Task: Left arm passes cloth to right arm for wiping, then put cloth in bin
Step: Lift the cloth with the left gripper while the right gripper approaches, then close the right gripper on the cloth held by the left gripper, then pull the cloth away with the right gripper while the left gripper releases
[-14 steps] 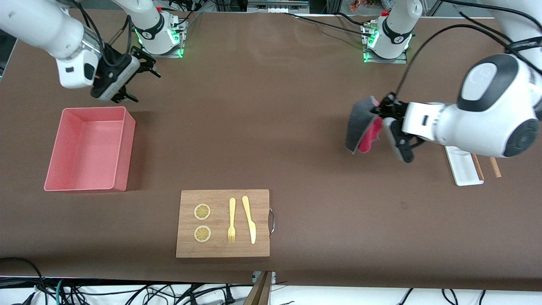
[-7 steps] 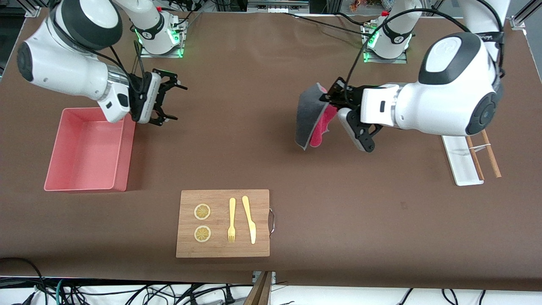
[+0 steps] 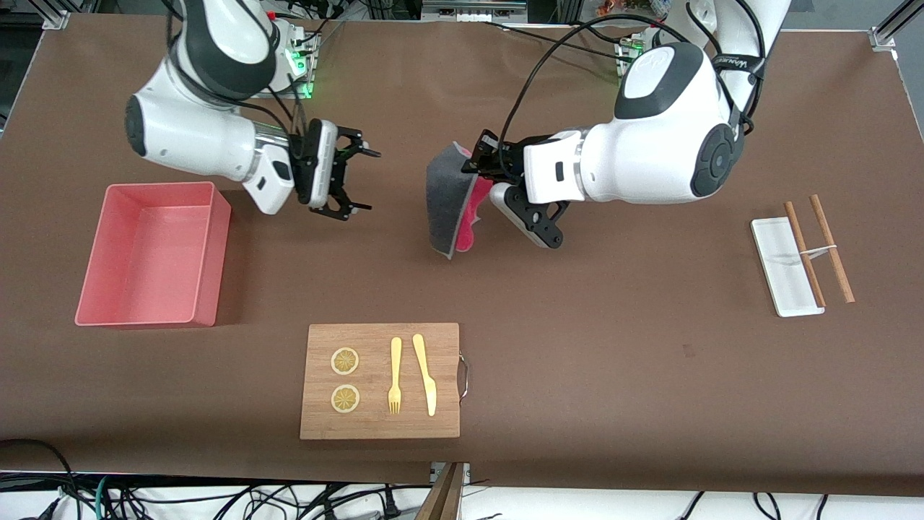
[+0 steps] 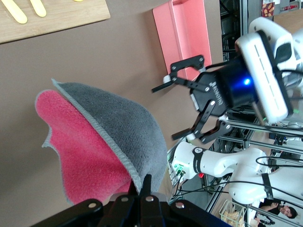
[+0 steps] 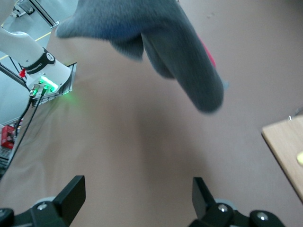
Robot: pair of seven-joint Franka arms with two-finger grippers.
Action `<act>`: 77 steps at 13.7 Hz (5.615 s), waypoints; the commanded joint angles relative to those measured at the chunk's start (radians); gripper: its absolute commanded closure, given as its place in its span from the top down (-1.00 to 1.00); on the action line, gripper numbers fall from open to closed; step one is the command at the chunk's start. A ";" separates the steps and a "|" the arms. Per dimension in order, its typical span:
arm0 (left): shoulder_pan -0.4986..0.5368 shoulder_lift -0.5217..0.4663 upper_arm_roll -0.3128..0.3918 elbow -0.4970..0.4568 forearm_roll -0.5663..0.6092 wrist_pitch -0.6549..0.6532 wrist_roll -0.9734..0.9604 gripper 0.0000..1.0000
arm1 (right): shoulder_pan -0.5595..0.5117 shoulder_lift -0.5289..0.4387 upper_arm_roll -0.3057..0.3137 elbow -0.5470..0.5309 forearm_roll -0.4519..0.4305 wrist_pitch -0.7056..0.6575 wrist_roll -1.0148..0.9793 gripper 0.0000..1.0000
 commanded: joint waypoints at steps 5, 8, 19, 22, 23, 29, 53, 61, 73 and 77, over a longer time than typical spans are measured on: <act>-0.012 0.007 0.004 0.036 -0.023 -0.004 -0.055 -1.00 | 0.006 0.064 0.115 0.038 0.037 0.185 -0.017 1.00; -0.012 0.007 0.004 0.036 -0.023 -0.004 -0.055 -1.00 | 0.025 0.105 0.115 0.075 0.035 0.193 -0.020 0.99; -0.001 0.007 0.006 0.036 -0.023 -0.006 -0.048 -1.00 | 0.139 0.262 0.109 0.230 -0.049 0.336 0.111 0.99; -0.007 0.010 0.006 0.034 -0.021 -0.006 -0.051 -1.00 | 0.141 0.282 0.106 0.248 -0.081 0.357 0.120 0.99; -0.009 0.010 0.007 0.034 -0.021 -0.006 -0.051 -1.00 | 0.141 0.293 0.100 0.257 -0.105 0.372 0.141 0.99; 0.002 0.007 0.006 0.033 -0.019 -0.007 -0.051 -1.00 | 0.142 0.296 0.067 0.264 -0.144 0.388 0.177 1.00; 0.005 0.004 0.007 0.033 -0.015 -0.007 -0.055 -1.00 | 0.105 0.207 0.064 0.262 -0.195 0.201 0.361 -1.00; 0.008 -0.019 0.017 0.033 -0.006 -0.024 -0.055 1.00 | -0.022 0.087 0.061 0.218 -0.303 -0.037 0.367 -1.00; 0.267 -0.131 0.021 0.031 0.710 -0.390 0.127 1.00 | -0.146 -0.063 -0.143 0.071 -0.628 -0.287 0.631 -1.00; 0.272 -0.166 0.090 0.013 0.800 -0.374 0.219 1.00 | -0.145 -0.079 -0.134 0.018 -0.782 -0.310 1.022 -1.00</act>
